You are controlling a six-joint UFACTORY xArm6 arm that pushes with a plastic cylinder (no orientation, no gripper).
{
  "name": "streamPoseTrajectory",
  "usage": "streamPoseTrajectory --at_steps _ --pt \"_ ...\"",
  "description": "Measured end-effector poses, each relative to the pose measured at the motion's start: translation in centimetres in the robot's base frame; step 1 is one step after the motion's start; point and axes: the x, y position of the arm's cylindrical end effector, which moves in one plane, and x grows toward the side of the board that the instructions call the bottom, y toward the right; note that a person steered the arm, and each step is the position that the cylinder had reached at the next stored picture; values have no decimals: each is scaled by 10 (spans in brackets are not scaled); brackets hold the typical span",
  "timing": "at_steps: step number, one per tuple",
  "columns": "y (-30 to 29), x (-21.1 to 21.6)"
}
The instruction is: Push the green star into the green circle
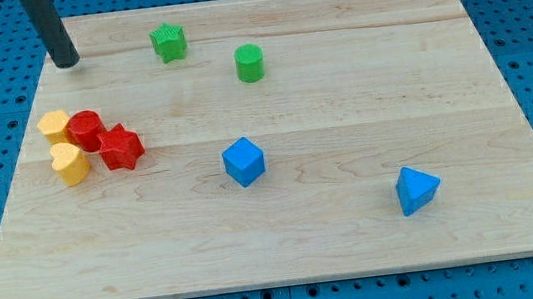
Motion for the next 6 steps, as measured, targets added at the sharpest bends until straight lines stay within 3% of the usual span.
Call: streamPoseTrajectory --at_steps 1,2,4,6 --pt "70 -53" --pt "76 -17" --pt "192 -4" --pt "190 -9"
